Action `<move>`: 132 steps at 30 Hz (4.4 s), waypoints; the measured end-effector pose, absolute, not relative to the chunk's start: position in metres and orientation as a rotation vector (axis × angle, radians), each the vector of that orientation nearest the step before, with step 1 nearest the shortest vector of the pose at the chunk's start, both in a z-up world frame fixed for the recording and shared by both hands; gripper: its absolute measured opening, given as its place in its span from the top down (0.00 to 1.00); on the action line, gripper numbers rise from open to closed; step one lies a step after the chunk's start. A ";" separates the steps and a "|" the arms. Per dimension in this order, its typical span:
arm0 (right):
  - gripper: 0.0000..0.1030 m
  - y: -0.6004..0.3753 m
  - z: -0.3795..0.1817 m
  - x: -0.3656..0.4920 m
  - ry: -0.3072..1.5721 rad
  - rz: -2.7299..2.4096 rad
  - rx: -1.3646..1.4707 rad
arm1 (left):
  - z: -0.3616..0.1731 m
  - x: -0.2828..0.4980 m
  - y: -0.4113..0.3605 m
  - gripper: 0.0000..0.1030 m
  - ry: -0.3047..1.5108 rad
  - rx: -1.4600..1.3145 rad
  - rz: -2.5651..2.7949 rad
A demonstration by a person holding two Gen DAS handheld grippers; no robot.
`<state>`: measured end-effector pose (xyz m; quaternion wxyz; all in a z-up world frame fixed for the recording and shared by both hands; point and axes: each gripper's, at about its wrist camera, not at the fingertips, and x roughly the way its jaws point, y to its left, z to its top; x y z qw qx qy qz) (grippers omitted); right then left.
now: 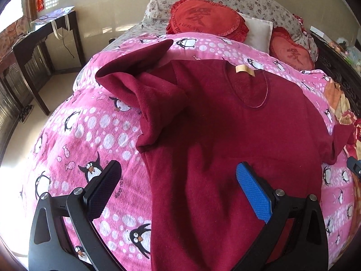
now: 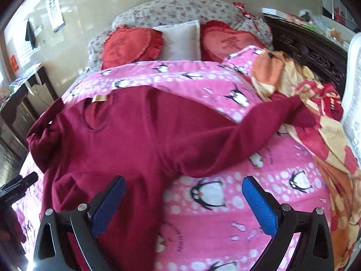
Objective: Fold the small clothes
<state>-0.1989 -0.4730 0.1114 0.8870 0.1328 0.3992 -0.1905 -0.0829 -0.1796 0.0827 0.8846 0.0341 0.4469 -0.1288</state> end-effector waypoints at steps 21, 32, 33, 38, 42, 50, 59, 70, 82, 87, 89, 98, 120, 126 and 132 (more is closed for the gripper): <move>0.00 -0.415 0.105 -0.143 0.829 -0.311 0.248 | 0.075 -0.070 -0.183 0.01 0.940 0.078 -0.266; 0.00 -0.398 0.093 -0.120 0.857 -0.277 0.214 | 0.069 -0.052 -0.174 0.01 0.955 0.061 -0.243; 0.00 -0.396 0.091 -0.117 0.862 -0.272 0.214 | 0.069 -0.050 -0.173 0.01 0.954 0.059 -0.239; 0.00 -0.392 0.084 -0.112 0.882 -0.256 0.205 | 0.072 -0.032 -0.160 0.01 0.952 0.040 -0.217; 0.00 -0.390 0.079 -0.105 0.896 -0.242 0.205 | 0.081 -0.004 -0.139 0.01 0.938 -0.004 -0.181; 0.00 -0.385 0.067 -0.089 0.921 -0.212 0.210 | 0.092 0.083 -0.113 0.01 0.896 -0.038 -0.097; 0.00 -0.389 0.048 -0.071 0.971 -0.199 0.218 | 0.065 0.141 -0.135 0.49 0.979 0.090 -0.182; 0.00 -0.417 0.063 -0.080 0.920 -0.234 0.263 | 0.141 0.089 -0.173 0.90 0.889 -0.010 -0.415; 0.00 -0.509 0.086 -0.145 0.832 -0.473 0.379 | 0.131 -0.040 -0.345 0.90 0.923 0.039 -0.891; 0.00 -0.542 0.087 -0.173 0.833 -0.556 0.424 | 0.082 -0.063 -0.377 0.85 1.039 0.131 -0.931; 0.00 -0.549 0.090 -0.178 0.821 -0.563 0.418 | 0.085 -0.063 -0.366 0.71 1.060 0.131 -0.937; 0.01 -0.524 0.093 -0.131 0.818 -0.339 0.261 | 0.102 -0.030 -0.250 0.36 0.857 0.219 -0.608; 0.93 -0.569 0.071 -0.086 0.850 -0.392 0.223 | 0.053 0.048 -0.208 0.36 0.912 0.097 -0.300; 0.54 -0.549 0.096 -0.125 0.735 -0.370 0.232 | 0.064 0.034 -0.208 0.36 0.860 0.107 -0.329; 0.54 -0.530 0.058 -0.103 0.861 -0.363 0.174 | 0.033 0.044 -0.220 0.36 0.976 0.149 -0.315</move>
